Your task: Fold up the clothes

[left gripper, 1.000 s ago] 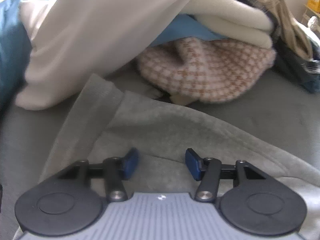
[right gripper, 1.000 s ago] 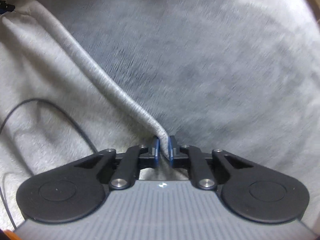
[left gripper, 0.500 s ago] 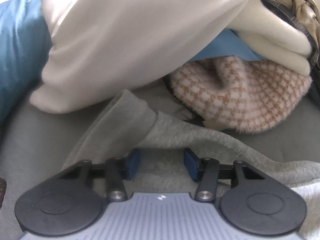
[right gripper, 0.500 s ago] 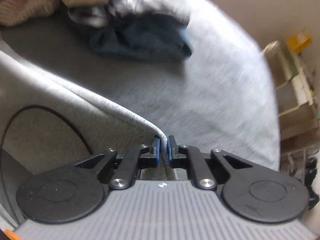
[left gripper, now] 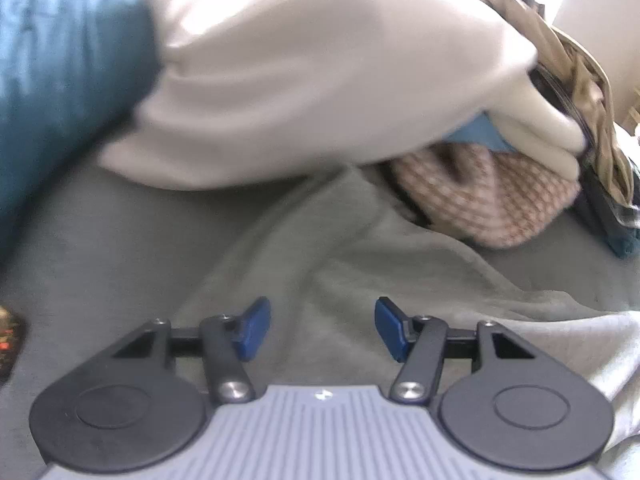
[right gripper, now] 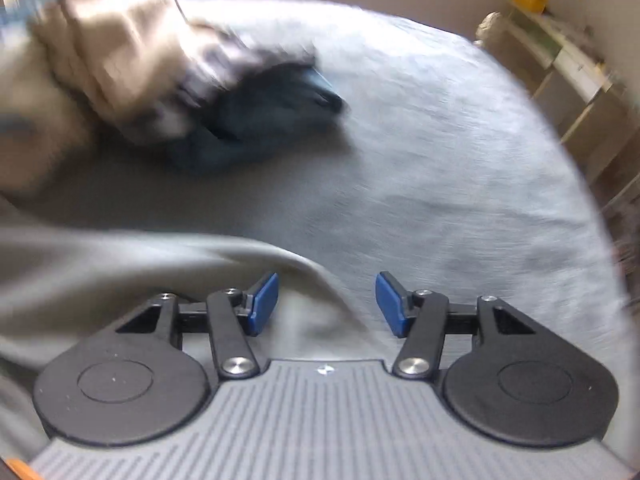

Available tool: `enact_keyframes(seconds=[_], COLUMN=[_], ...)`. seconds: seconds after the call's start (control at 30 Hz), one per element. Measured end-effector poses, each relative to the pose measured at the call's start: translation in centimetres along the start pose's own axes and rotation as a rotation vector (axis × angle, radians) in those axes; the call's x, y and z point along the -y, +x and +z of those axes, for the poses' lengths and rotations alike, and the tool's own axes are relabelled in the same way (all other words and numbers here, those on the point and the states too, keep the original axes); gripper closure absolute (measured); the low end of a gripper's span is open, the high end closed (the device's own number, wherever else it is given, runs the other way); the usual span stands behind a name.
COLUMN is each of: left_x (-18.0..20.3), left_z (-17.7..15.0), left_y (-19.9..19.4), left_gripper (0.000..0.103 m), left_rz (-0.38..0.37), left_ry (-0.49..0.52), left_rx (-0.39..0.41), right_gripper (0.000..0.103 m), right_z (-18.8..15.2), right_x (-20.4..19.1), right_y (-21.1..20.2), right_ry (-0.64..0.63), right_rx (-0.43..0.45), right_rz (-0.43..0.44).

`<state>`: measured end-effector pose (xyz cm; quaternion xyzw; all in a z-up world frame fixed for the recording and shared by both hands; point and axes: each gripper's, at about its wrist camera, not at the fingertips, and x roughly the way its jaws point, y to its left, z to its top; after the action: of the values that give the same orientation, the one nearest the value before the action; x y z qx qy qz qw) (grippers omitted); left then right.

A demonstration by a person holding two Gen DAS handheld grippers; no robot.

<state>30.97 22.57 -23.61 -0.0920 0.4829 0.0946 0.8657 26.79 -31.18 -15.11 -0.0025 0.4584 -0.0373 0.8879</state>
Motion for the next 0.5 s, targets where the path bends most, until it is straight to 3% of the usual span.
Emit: enact_keyframes(seconds=[0.1, 0.27, 0.37, 0.5], left_x=[-1.9, -3.1, -3.2, -3.5], left_z=[-0.2, 0.7, 1.6, 3.1], left_y=[-1.0, 0.3, 1.3, 4.0], left_gripper=[0.043, 0.034, 0.024, 0.024], left_rz=[0.022, -0.007, -0.058, -0.152], left_ry=[0.006, 0.082, 0.12, 0.098], left_rx=[0.018, 0.05, 0.086, 0.076], right_gripper=[0.049, 0.047, 0.047, 0.045], right_z=[0.6, 2.4, 2.8, 2.2], right_x=[-4.2, -16.0, -22.8, -26.3], right_y=[0.7, 3.9, 4.5, 3.2], right_ry=[-0.014, -0.25, -0.366, -0.391], right_rx=[-0.006, -0.075, -0.126, -0.164], right_rz=[0.217, 0.504, 0.596, 0.663])
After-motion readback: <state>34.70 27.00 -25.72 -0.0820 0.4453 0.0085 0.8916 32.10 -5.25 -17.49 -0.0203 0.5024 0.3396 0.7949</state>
